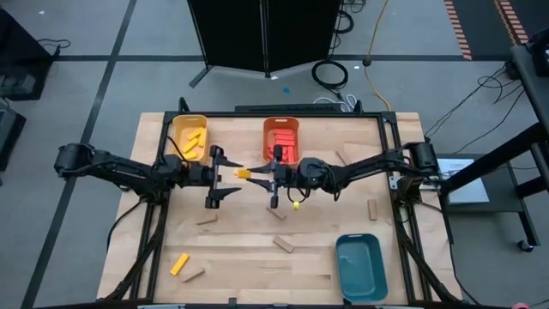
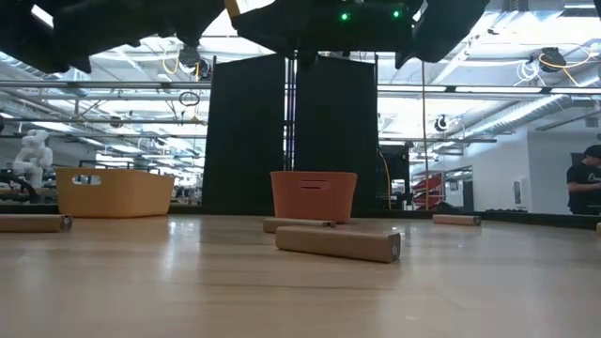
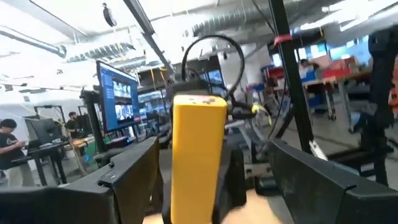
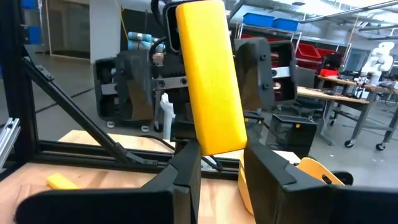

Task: Sort blocks
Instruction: Put the yellow block into the yellow bin

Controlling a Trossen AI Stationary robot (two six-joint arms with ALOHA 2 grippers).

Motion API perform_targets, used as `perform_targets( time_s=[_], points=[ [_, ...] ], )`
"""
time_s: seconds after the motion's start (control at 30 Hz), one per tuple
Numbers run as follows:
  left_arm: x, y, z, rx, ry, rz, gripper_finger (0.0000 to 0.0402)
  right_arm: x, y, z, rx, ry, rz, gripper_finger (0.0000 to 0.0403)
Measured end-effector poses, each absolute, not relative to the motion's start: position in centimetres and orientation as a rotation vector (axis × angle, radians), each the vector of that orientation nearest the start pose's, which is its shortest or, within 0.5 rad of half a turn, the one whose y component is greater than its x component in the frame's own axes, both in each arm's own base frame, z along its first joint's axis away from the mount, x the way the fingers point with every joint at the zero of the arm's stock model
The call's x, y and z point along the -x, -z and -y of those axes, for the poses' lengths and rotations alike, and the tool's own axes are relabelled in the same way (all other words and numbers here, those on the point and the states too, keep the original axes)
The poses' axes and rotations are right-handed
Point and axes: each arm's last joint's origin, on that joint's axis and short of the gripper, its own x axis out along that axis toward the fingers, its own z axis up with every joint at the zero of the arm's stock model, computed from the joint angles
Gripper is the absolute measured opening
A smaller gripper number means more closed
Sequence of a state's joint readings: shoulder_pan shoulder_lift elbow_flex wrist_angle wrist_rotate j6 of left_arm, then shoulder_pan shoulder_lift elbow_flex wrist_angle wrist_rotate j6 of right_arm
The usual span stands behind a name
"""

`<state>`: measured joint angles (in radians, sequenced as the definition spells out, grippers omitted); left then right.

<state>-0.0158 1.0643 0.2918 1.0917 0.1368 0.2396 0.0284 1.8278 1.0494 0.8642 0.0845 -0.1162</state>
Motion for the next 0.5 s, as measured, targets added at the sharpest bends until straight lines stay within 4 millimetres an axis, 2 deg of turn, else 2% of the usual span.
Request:
perform_targets(
  time_s=[0.27, 0.5],
  points=[
    [-21.8, -23.4, 0.7, -0.204, 0.124, 0.303, 0.0299, -41.0, -23.3, -1.0, 0.111, 0.059, 0.082, 0.0075],
    [-22.1, -23.1, 0.7, -0.204, 0.126, 0.286, 0.0299, -41.1, -23.2, -1.0, 0.111, 0.06, 0.079, 0.0075]
  ],
)
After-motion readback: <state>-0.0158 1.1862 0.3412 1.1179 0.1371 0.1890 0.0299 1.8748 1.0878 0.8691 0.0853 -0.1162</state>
